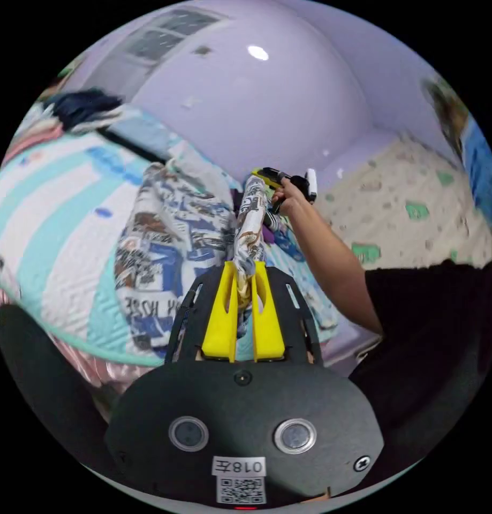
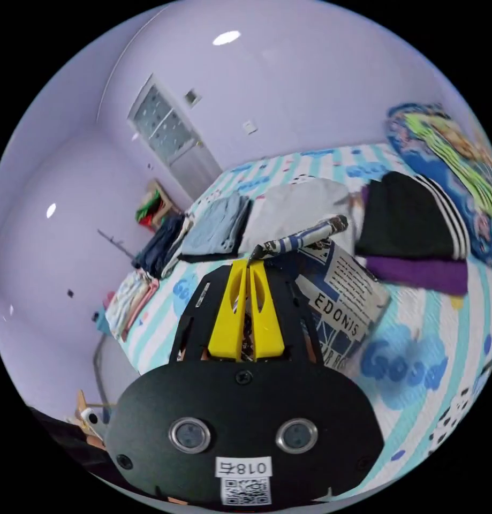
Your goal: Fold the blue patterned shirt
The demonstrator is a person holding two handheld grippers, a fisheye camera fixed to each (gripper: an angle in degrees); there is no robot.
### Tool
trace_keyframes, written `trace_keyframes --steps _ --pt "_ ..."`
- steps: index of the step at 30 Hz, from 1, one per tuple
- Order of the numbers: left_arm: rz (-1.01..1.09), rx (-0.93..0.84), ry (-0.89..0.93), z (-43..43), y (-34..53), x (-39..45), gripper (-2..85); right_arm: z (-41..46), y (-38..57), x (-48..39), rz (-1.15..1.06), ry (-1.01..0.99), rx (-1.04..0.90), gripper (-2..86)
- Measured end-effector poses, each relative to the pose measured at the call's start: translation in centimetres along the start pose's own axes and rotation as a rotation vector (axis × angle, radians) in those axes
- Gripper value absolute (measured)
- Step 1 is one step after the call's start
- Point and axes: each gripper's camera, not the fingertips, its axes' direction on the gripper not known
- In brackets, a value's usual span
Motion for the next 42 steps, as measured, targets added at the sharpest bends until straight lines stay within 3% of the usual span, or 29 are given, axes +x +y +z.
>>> trace_keyframes --steps 3,7,14,18,21,28,33,36,39,42 --pt "-0.141 0.034 0.003 -1.6 0.1 -4.0 4.0 8.6 -1.6 -6.3 -0.103 0.043 -0.120 -0.2" --pt "-0.134 0.014 -0.047 -2.0 -0.6 -5.9 4.5 17.8 -1.4 -10.5 -0.149 0.091 -0.244 0.0" --pt "-0.143 -0.098 -0.047 -2.2 -2.9 -8.5 6.3 21.9 -0.8 -11.9 -0.188 0.069 -0.283 1.8" --pt "-0.118 -0.192 -0.063 -3.7 -3.5 -9.0 10.5 23.4 -1.3 -11.7 -0.206 -0.019 -0.384 10.1" --pt "-0.073 -0.130 -0.139 -7.0 -4.1 -8.8 11.1 22.3 -1.4 -11.0 -0.219 -0.062 -0.412 13.0" --pt "0.094 0.039 -0.228 -10.2 -10.0 -7.8 11.2 4.6 5.5 -3.2 -0.105 -0.244 -0.063 12.3" --pt "0.057 -0.177 -0.093 -3.8 -15.2 -10.3 15.0 -1.8 18.7 4.5 0.141 -0.379 -0.098 13.3" --pt "0.008 -0.302 -0.143 0.0 -16.0 -11.9 16.5 -2.1 25.1 7.0 0.260 -0.434 -0.155 13.9" --pt "-0.043 -0.312 -0.251 0.9 -15.6 -13.5 16.3 -1.0 28.9 9.1 0.362 -0.576 -0.189 14.2" --pt "-0.126 -0.300 -0.190 0.6 -15.1 -15.0 14.8 0.6 31.7 10.7 0.426 -0.683 -0.241 14.1"
